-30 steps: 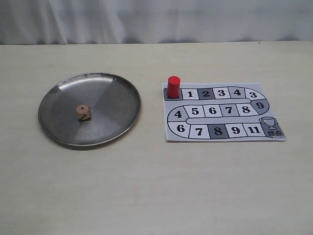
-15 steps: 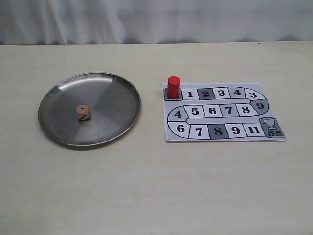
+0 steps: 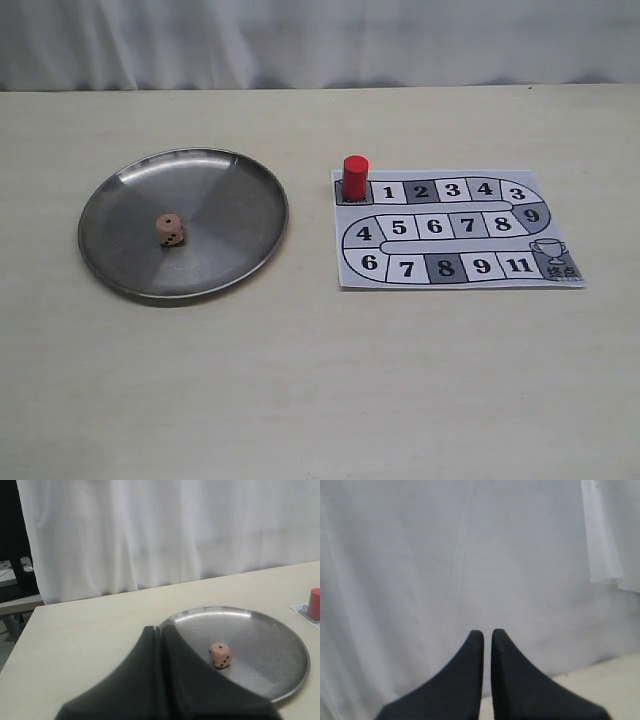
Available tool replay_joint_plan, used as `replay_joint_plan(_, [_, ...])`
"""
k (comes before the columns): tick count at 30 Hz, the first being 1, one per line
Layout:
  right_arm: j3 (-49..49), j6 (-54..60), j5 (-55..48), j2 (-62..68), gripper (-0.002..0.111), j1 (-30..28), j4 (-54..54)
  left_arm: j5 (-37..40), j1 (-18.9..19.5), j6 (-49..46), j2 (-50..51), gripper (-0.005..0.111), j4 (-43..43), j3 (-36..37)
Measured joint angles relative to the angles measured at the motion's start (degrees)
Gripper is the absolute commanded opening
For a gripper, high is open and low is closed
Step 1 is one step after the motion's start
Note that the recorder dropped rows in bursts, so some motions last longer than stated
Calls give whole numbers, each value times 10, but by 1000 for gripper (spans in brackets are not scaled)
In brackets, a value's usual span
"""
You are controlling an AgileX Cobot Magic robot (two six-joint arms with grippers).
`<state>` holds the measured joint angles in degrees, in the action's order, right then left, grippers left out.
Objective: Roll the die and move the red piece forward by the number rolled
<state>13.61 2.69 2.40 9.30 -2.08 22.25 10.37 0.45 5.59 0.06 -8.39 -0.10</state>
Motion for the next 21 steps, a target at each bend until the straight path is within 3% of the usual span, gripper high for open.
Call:
replay_joint_plan(11, [113, 35, -117, 362, 5, 5, 0, 0, 0, 0, 0, 0, 0, 0])
replay_joint_plan(14, [146, 36, -122, 463, 5, 44, 0, 1, 0, 0, 0, 0, 0, 0])
replay_joint_plan(17, [191, 43, -122, 553, 7, 118, 0, 1, 0, 0, 0, 0, 0, 0])
replay_joint_plan(21, [279, 56, -119, 687, 21, 220, 0, 1, 0, 0, 0, 0, 0, 0])
